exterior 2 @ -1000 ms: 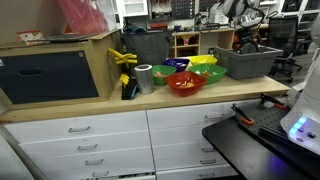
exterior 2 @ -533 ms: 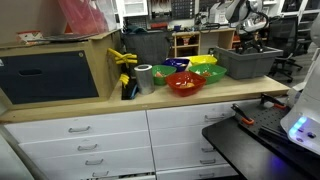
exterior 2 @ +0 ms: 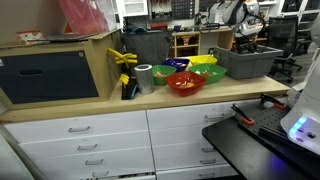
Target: Push the white cup backwards, then remove the pink doll from the cup and put it in the red bowl
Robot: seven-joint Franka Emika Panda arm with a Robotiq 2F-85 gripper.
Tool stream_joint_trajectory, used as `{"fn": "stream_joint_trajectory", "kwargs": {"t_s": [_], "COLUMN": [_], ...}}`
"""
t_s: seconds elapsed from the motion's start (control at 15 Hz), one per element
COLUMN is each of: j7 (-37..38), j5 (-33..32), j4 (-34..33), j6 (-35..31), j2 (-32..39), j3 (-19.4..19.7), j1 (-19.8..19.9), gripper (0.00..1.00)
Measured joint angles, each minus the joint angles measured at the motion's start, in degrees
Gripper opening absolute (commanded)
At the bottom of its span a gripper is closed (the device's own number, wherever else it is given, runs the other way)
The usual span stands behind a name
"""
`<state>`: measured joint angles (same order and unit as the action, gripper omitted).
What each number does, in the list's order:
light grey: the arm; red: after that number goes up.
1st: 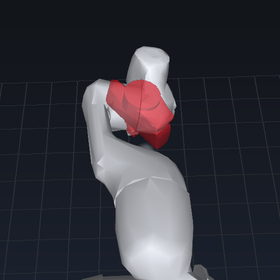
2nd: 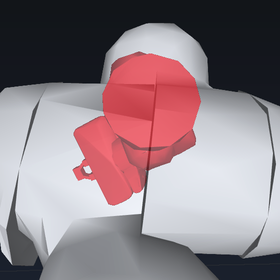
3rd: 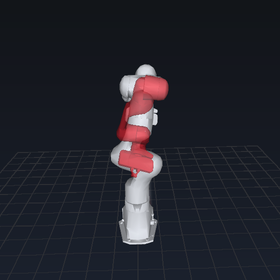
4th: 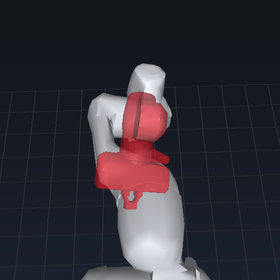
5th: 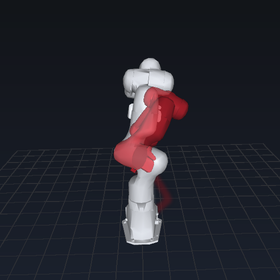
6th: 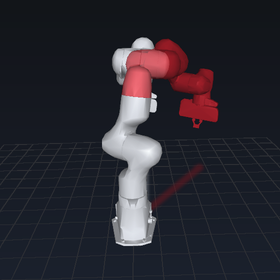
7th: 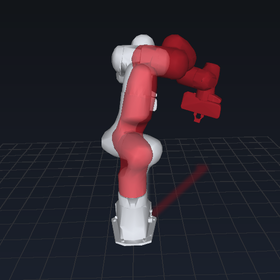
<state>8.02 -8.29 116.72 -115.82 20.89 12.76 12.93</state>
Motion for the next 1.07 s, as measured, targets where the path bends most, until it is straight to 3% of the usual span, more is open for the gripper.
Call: {"fn": "stream_joint_trajectory", "kwargs": {"t_s": [0.6, 1.07], "j7": [-1.72, -2.1], "j5": [0.0, 0.03], "j4": [0.22, 0.19], "j6": [-1.04, -1.04], "j2": [0.02, -0.01], "j3": [-0.2, -0.24], "j1": [0.0, -0.03], "gripper": [0.03, 0.01]}}
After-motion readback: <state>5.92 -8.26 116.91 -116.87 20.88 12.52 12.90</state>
